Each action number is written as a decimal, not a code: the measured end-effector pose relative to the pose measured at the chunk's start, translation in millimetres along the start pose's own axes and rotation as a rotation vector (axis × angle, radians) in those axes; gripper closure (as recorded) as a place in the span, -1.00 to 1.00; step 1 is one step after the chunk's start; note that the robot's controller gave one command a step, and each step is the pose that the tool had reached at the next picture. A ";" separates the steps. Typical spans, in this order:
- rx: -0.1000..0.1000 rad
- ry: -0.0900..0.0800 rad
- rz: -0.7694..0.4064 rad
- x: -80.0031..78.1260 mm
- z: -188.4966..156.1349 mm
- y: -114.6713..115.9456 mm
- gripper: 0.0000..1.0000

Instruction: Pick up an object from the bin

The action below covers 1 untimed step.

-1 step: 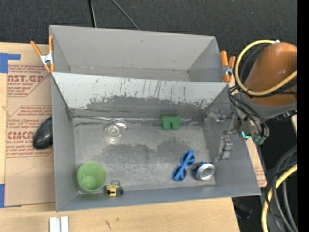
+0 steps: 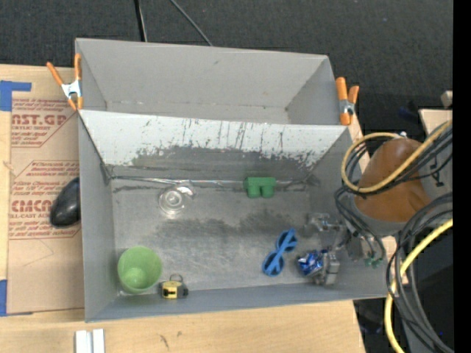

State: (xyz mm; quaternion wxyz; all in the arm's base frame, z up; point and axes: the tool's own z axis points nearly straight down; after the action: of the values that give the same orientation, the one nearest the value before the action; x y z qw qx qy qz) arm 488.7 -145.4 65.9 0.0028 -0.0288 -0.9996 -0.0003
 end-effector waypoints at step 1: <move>0.001 -0.008 -0.010 6.5 -35.2 6.6 -1.00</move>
Offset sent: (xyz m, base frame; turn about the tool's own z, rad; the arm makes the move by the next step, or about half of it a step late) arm -0.0062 0.0067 0.0341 -0.0107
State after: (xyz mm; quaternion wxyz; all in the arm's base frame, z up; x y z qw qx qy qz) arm 482.8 -138.4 101.1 -0.0012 -0.0236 -0.9997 0.0005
